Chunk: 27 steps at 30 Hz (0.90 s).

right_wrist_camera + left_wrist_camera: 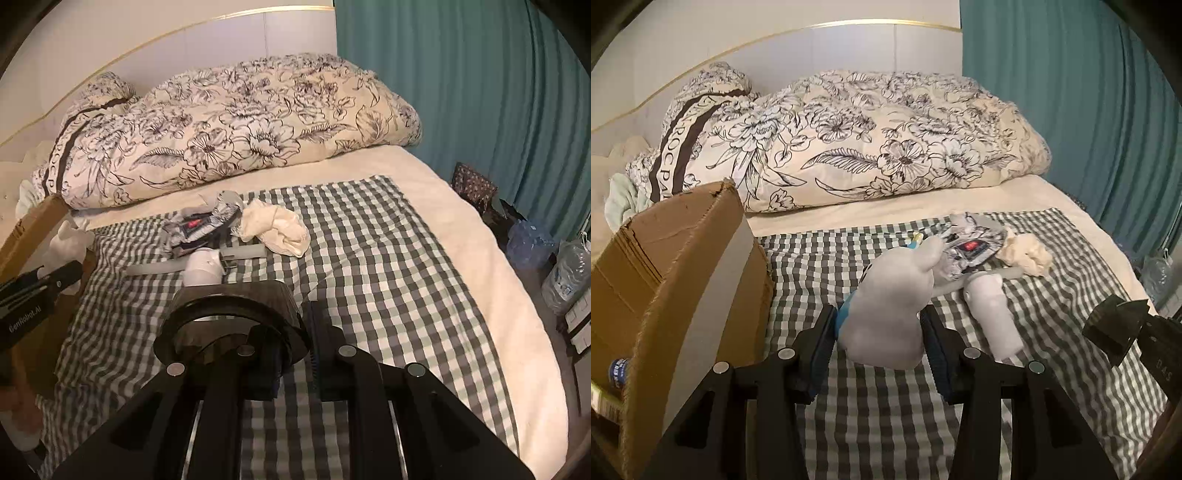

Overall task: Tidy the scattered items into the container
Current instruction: 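Lift the plush toy and black item and carry them over the box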

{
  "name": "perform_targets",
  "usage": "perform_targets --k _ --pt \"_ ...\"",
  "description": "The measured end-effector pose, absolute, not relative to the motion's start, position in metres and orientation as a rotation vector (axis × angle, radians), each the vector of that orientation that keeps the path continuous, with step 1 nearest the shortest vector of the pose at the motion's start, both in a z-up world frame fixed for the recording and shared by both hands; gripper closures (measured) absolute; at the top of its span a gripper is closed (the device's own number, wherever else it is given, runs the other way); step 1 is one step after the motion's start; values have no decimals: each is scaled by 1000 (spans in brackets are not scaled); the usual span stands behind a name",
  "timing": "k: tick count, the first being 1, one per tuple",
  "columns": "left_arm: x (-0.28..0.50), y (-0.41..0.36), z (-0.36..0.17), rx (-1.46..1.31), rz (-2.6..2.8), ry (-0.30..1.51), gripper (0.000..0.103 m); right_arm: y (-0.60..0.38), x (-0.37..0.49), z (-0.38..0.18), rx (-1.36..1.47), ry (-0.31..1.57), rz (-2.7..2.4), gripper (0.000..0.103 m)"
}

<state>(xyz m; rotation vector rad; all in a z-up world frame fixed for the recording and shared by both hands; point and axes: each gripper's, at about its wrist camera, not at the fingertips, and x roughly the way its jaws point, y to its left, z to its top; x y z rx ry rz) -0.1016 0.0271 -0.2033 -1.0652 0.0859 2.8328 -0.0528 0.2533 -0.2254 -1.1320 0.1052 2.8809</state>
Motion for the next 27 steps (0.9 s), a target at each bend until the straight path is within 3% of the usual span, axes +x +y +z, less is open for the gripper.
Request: perform_targets --k 27 --pt "-20 3 -136 -933 2840 64 56 219 45 -149 -878 138 2935 91"
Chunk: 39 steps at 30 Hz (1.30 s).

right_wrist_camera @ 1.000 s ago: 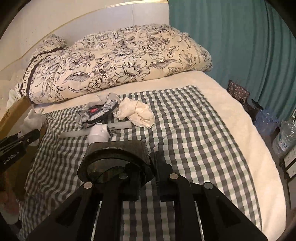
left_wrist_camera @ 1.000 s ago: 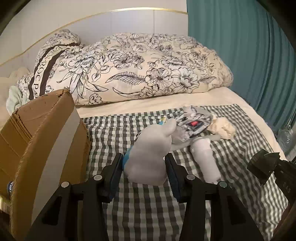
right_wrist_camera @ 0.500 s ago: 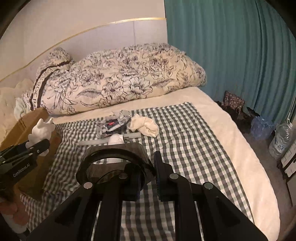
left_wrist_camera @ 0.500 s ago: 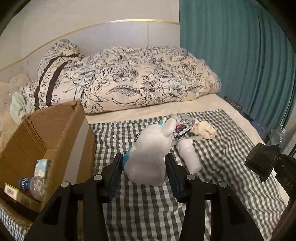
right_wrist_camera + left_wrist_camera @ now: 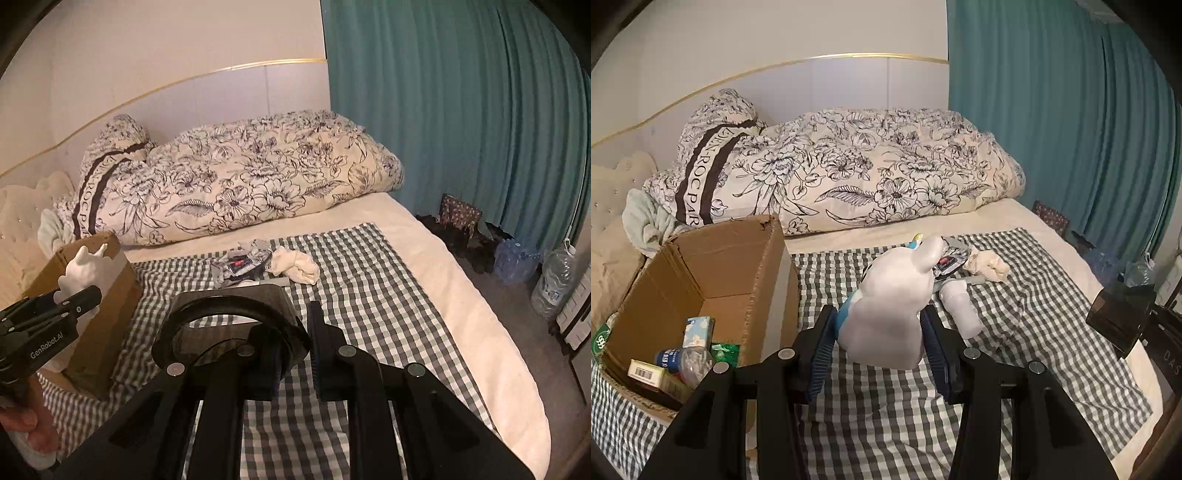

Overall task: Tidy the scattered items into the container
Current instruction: 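Lift the plush toy and black item and carry them over the box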

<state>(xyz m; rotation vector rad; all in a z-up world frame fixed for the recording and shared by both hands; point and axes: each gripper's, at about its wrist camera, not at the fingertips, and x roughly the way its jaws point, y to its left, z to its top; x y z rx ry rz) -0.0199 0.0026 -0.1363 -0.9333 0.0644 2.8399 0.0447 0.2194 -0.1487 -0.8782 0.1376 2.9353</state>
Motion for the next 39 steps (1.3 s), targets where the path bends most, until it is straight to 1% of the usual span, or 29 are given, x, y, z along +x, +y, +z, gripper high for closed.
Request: perform_targets --k 16,27,39 --pt "17 -15 -97 -866 2832 43 56 213 91 -118 -776 201 2944 91" --pt "36 -39 -75 -830 2849 47 56 190 110 -92 -723 186 2992 91" --pt "31 -66 -62 -832 2885 32 56 165 108 -80 -710 158 3042 91"
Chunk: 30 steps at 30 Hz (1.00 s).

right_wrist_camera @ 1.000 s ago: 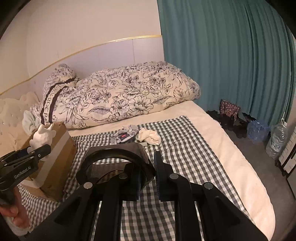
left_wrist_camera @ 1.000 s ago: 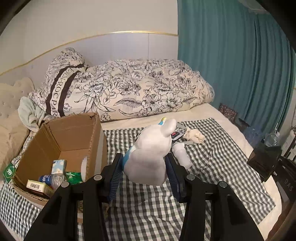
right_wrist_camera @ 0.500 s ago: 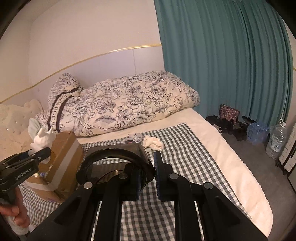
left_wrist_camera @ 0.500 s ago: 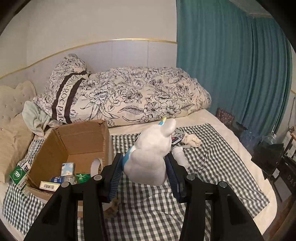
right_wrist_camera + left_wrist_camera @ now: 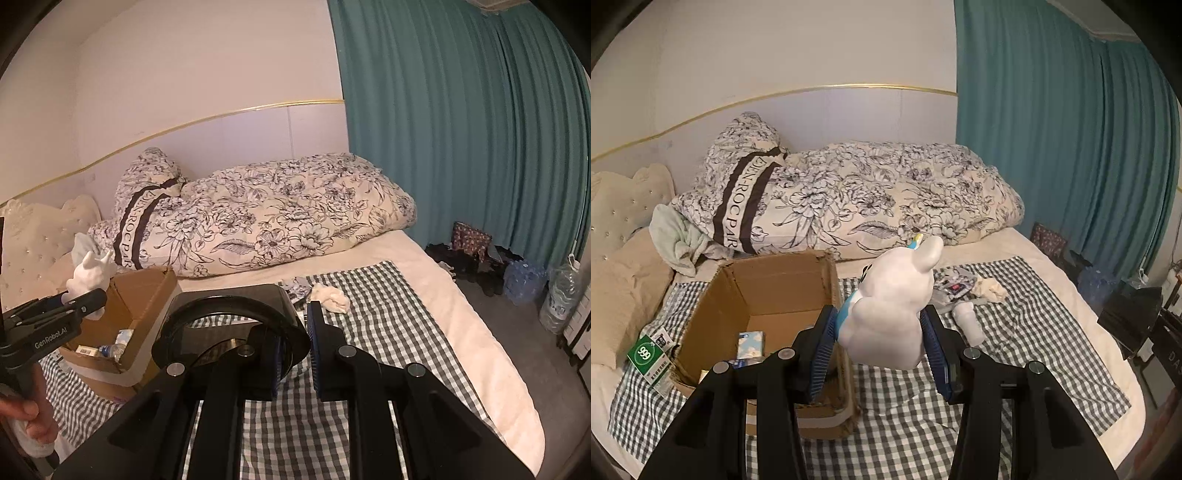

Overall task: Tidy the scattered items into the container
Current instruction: 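Lift the plush toy and black item and carry them over the box, then lower the plush toy and black item into the box and open both tools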

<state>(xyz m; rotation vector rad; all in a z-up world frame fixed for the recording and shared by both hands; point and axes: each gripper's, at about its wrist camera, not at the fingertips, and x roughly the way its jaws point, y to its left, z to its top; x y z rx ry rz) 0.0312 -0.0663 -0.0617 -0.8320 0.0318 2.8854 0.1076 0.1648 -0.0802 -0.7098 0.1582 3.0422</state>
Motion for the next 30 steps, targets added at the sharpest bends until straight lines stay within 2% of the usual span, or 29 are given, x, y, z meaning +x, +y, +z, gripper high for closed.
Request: perform_targets --k 30 --pt "-1 -158 -56 -902 3013 23 56 75 46 -69 -795 87 3229 91"
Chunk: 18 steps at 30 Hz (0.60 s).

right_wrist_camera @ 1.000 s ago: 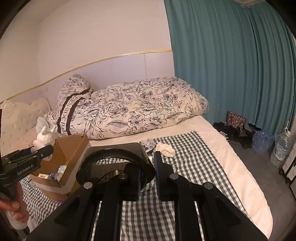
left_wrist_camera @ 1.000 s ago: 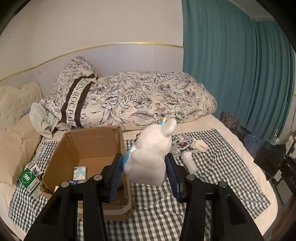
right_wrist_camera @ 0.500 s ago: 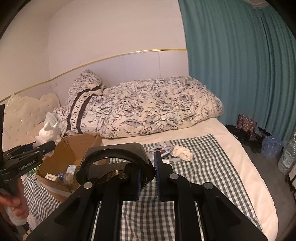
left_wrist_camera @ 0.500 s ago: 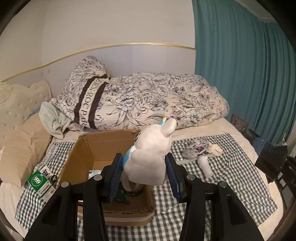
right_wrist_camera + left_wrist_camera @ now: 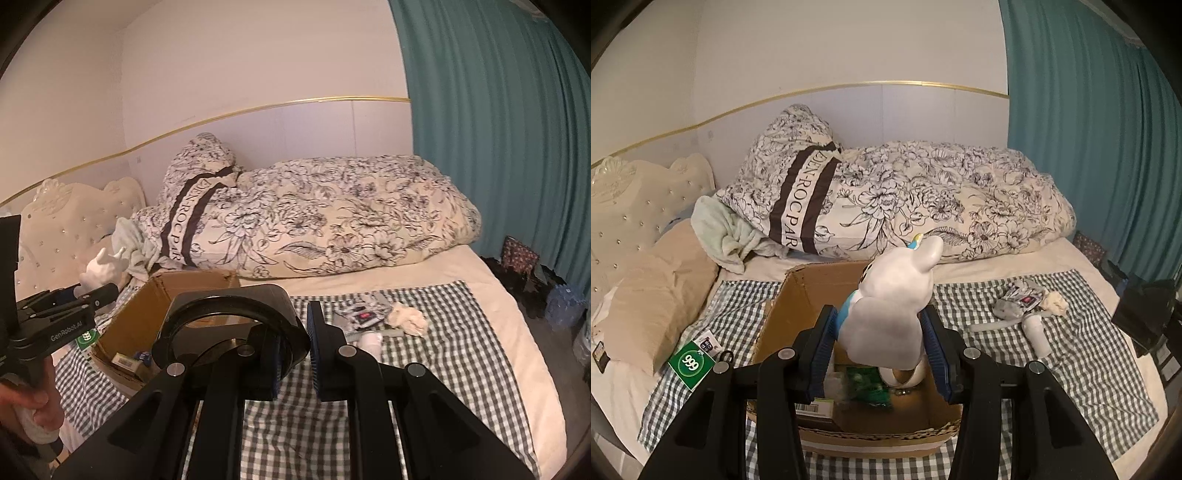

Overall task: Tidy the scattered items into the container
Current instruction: 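Lower the plush toy and black item into the box and open both tools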

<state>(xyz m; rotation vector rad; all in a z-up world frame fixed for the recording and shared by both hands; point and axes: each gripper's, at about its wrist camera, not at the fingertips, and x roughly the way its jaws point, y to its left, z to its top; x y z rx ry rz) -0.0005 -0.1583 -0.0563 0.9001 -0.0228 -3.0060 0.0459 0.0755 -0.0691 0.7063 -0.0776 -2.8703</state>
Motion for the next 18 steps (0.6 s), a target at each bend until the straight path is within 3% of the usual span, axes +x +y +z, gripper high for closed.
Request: perform_targets --k 18 --pt "-21 -211 -58 915 -2939 -15 56 2 9 -66 708 1 -2742 91"
